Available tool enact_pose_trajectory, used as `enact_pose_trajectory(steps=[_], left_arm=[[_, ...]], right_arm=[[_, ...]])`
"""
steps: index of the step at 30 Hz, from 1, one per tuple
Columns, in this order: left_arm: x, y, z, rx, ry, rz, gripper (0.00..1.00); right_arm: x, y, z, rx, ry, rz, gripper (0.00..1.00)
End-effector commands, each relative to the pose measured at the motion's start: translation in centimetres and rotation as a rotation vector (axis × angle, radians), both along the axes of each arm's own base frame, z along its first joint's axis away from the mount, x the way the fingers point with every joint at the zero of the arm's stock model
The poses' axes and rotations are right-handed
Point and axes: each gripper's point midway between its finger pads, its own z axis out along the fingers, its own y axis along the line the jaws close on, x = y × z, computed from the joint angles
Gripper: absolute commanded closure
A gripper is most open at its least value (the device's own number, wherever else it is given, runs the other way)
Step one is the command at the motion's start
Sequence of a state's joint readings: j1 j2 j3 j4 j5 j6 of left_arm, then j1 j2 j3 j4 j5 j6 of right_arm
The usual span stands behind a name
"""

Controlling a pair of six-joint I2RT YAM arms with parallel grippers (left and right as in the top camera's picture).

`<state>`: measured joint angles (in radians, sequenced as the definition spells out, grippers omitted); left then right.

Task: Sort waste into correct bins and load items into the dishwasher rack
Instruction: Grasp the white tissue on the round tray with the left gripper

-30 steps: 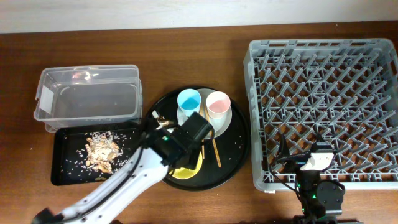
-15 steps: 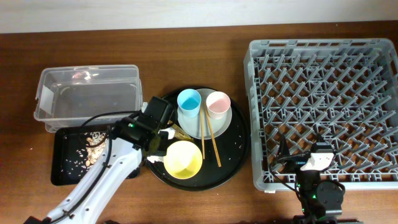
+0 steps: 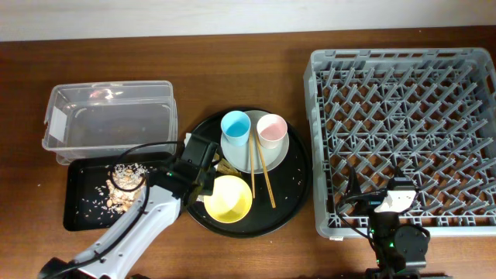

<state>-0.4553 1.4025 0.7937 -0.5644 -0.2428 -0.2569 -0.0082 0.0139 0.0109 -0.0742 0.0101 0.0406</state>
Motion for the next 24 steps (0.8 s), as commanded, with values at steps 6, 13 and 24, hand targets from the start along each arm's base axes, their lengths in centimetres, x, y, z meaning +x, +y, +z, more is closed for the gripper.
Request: enact_pose_trajectory(steps=[6,13,24], left_arm=[[1.0,0.9,-0.6,0.041,-0.079,0.008,0.52],[1.3,0.1,-2.1,0.013,-0.062,-0.007,0.51],[1.5,-0.6,-4.3,0.003,-0.017,-0.02,0.55]], right_arm=[[0.0,-0.2,-0.2,-0.007,0.003,-0.006,0.02],[0.0,-0.2,-0.2,-0.007,0.003,-0.006,0.02],[0.0,-0.2,-0.2,-0.007,0.003,-0.006,0.02]])
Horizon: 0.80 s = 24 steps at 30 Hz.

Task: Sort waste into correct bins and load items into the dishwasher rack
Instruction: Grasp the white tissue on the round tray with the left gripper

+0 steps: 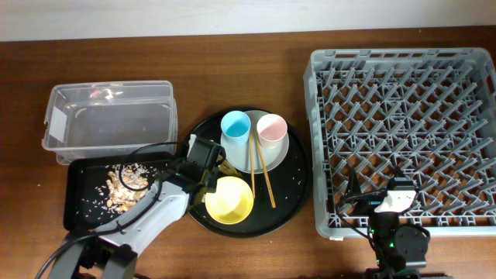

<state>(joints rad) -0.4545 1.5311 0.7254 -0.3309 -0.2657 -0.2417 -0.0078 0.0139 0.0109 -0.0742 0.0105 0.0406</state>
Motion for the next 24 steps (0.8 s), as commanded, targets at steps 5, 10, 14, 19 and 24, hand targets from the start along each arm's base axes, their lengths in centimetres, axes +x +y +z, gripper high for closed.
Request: enact_pose_trajectory(steps=[5,10,14,19,24], left_arm=[[-0.3,-0.1,-0.7,-0.007,0.022,-0.017,0.86],[-0.2,-0.2,-0.1,-0.013,0.008,-0.016,0.95],[0.9,-0.1,3.3,-0.029,-0.096,-0.001,0.97],[1.4,-0.3,8.7,-0.103,-0.249,0.001,0.93],[1.1,0.8,15.2,-0.188,-0.439,0.028,0.92]], right_arm=[[0.0,-0.2,-0.2,-0.007,0.003,-0.006,0.02],[0.0,-0.2,-0.2,-0.007,0.003,-0.006,0.02],[0.0,-0.2,-0.2,-0.007,0.003,-0.006,0.02],[0.0,-0.2,-0.2,-0.007,0.003,-0.006,0.02],[0.0,-0.2,-0.2,-0.007,0.003,-0.006,0.02]])
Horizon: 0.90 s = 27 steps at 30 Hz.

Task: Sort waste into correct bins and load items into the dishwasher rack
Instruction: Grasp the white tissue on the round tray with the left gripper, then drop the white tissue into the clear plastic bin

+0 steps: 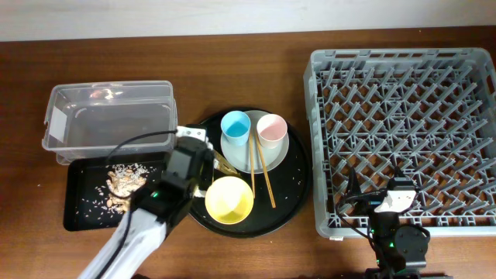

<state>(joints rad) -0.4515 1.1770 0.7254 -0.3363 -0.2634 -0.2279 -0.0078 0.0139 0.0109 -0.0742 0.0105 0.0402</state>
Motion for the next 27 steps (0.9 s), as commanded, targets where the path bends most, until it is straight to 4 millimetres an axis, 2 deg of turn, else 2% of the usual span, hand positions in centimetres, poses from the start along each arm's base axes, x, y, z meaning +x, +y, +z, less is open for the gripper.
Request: enact_pose_trajectory(steps=[1,5,8,10,13,18,23,26,27], left_arm=[[0.1,1.7,5.2,-0.061,-0.15,0.052,0.92],[0.6,4.9,8.9,-0.086,-0.223,0.147,0.99],[1.6,7.5,10.5,-0.111,-0.225,0.211,0.99],[2.7,9.6,10.7,-0.129,-0.219,0.263,0.99],[4.6,12.4,9.1,-0.156,-0.189,0.322,0.99],[7.8,16.3,4.2,-0.161,-0.119,0.42,0.98],[9.6,18.5,-0.2,-0.157,-0.061,0.476,0.94],[10.1,19.0,-0.8,-0.154,-0.064,0.484,0.85],[10.1,19.0,-0.7,-0.154,-0.067,0.484,0.72]], right_arm=[[0.0,-0.2,-0.2,-0.007,0.003,-0.007,0.02],[0.0,-0.2,-0.2,-0.007,0.003,-0.006,0.02],[0.0,-0.2,-0.2,-0.007,0.003,-0.006,0.02],[0.0,-0.2,-0.2,-0.007,0.003,-0.006,0.02],[0.0,-0.2,-0.2,-0.007,0.003,-0.006,0.02],[0.0,-0.2,-0.2,-0.007,0.003,-0.006,0.02],[0.0,-0.2,-0.2,-0.007,0.003,-0.006,0.02],[0.0,-0.2,-0.2,-0.007,0.003,-0.007,0.02],[0.0,-0.2,-0.2,-0.007,0.003,-0.006,0.02]])
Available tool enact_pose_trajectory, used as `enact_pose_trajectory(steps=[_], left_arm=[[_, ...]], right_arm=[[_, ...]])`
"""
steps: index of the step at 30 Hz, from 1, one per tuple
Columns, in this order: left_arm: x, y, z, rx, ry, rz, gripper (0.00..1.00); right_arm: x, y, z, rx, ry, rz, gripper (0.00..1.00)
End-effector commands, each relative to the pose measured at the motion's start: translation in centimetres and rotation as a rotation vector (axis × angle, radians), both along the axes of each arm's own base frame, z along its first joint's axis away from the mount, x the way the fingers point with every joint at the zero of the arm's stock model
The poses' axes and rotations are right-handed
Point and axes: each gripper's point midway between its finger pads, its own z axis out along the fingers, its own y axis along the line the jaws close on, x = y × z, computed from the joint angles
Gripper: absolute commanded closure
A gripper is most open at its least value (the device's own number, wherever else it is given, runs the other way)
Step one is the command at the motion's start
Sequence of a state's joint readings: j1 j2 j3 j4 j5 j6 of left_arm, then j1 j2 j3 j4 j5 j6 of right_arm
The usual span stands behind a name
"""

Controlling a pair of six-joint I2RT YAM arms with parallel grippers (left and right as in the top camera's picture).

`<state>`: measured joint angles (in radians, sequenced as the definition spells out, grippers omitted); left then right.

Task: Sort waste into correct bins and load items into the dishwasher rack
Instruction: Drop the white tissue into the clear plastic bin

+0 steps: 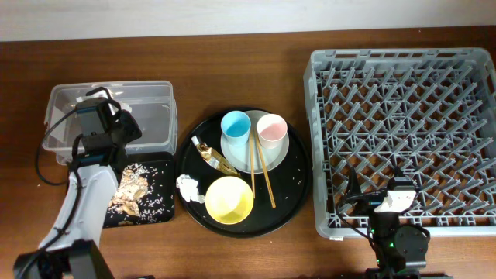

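Note:
A round black tray (298, 186) holds a blue cup (235, 126), a pink cup (271, 129), a grey plate (280, 151), a pair of chopsticks (264, 177) and a yellow bowl (229, 199). At its left lie a crumpled white tissue (187, 188) and a gold wrapper (211, 157). My left gripper (116, 128) hangs over the clear plastic bin (147, 101); its fingers are hidden under the wrist. The right gripper (395, 203) is folded at the front edge of the grey dishwasher rack (407, 116).
A black rectangular tray (159, 213) with food scraps sits in front of the clear bin, partly under my left arm. Brown table shows between the round tray and the rack, and along the back.
My left arm has gone from the left side of the round tray to above the clear bin. The tissue and gold wrapper now show uncovered. The right arm has not moved.
At all three earlier moments my left gripper stood at the left part of the round tray, beside the yellow bowl, shifting only slightly. It is now over the clear bin. Cups, plate, chopsticks and bowl kept their places.

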<state>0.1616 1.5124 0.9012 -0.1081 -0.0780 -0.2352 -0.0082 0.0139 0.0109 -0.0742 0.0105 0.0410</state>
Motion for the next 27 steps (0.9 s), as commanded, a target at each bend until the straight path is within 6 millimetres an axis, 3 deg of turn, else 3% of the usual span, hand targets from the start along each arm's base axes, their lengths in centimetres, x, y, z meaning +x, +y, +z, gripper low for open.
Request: enact_pose_trajectory(steps=[1,4,5,10,13,14,16,20,22,27], left_arm=[[0.7,0.3,0.5,-0.006,-0.029,0.003,0.57],[1.1,0.3,1.1,-0.002,-0.056,0.003,0.19],[1.1,0.3,1.1,-0.001,-0.059,0.003,0.15],[1.3,0.2,1.8,-0.003,-0.081,-0.005,0.13],[0.8,-1.9,3.7,-0.067,-0.117,-0.093,0.16],[0.4,-2.7,4.5,-0.09,-0.128,-0.127,0.22],[-1.0,-4.4,6.4,-0.152,-0.145,-0.163,0.23],[-6.0,-7.5,8.9,-0.241,-0.108,-0.183,0.22],[-8.9,-9.0,9.7,-0.247,-0.081,-0.219,0.08],[-14.8,-11.8,8.9,-0.262,0.048,-0.292,0.05]], right_arm=[[0.0,-0.2,-0.2,-0.007,0.003,-0.006,0.02],[0.0,-0.2,-0.2,-0.007,0.003,-0.006,0.02],[0.0,-0.2,-0.2,-0.007,0.003,-0.006,0.02],[0.0,-0.2,-0.2,-0.007,0.003,-0.006,0.02],[0.0,-0.2,-0.2,-0.007,0.003,-0.006,0.01],[0.0,-0.2,-0.2,-0.007,0.003,-0.006,0.02],[0.0,-0.2,-0.2,-0.007,0.003,-0.006,0.02],[0.0,-0.2,-0.2,-0.007,0.003,-0.006,0.02],[0.0,-0.2,-0.2,-0.007,0.003,-0.006,0.02],[0.0,-0.2,-0.2,-0.007,0.003,-0.006,0.02]])
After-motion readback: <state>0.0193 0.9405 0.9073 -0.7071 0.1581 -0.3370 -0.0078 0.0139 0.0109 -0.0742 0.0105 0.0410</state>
